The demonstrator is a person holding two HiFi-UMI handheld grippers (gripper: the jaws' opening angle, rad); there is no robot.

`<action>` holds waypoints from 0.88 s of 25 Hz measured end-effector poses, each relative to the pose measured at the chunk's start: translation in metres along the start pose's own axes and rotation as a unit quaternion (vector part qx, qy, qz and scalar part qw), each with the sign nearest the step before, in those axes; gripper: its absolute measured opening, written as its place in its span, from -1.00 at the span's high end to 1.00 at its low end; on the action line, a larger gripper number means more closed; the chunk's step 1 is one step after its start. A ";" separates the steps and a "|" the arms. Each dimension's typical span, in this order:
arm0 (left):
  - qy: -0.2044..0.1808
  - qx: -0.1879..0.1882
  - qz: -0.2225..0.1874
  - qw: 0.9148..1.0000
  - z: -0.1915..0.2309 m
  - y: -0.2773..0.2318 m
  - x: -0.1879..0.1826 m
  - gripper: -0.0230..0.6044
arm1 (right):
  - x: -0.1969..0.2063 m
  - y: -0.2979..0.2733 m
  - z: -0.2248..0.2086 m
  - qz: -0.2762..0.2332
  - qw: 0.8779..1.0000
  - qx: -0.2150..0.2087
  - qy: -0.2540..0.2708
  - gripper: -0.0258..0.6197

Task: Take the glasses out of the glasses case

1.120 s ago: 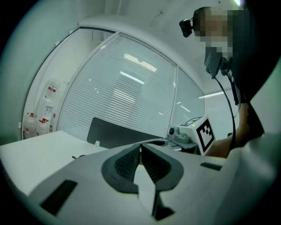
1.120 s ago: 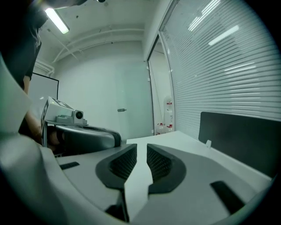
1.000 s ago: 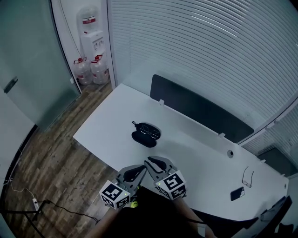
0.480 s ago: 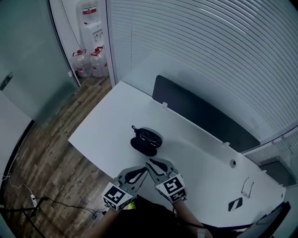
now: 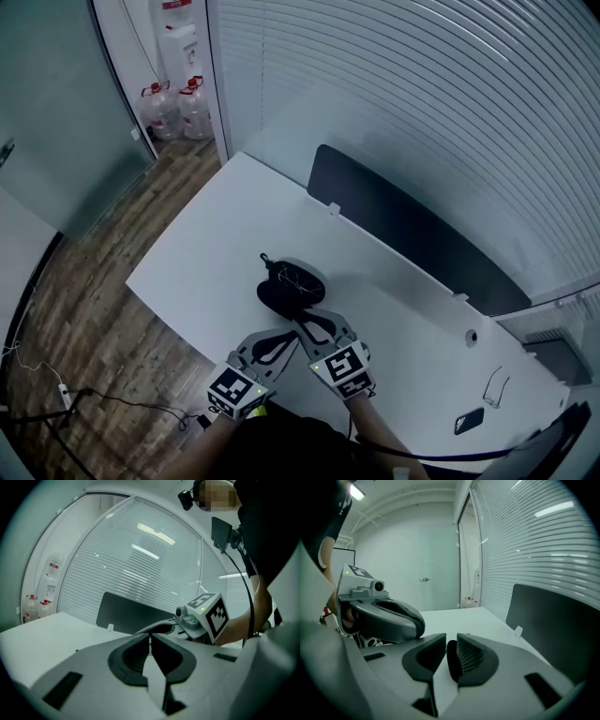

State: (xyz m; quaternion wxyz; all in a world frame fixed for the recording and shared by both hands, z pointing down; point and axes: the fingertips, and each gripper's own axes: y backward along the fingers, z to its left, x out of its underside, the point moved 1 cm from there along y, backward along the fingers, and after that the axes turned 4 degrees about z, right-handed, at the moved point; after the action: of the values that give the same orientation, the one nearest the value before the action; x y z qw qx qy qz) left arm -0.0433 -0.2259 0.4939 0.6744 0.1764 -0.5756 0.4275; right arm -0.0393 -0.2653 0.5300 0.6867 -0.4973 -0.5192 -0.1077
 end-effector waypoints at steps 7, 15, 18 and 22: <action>0.021 -0.005 0.017 1.000 0.018 -0.017 0.009 0.89 | 0.012 -0.025 -0.016 0.037 0.999 -0.014 0.009 0.69; 0.036 -0.013 0.033 0.999 0.035 -0.031 0.020 0.89 | 0.023 -0.044 -0.031 0.063 0.998 -0.018 0.007 0.67; 0.040 -0.016 0.036 0.998 0.042 -0.036 0.024 0.89 | 0.029 -0.052 -0.037 0.073 0.997 -0.023 0.005 0.66; 0.051 -0.020 0.040 0.998 0.051 -0.041 0.032 0.89 | 0.037 -0.063 -0.041 0.095 0.995 -0.026 0.020 0.63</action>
State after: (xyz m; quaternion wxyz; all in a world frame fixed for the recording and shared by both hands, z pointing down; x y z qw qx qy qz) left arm -0.0444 -0.2743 0.5479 0.6889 0.1178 -0.5550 0.4510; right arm -0.0399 -0.3149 0.5982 0.6908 -0.5600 -0.4526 -0.0658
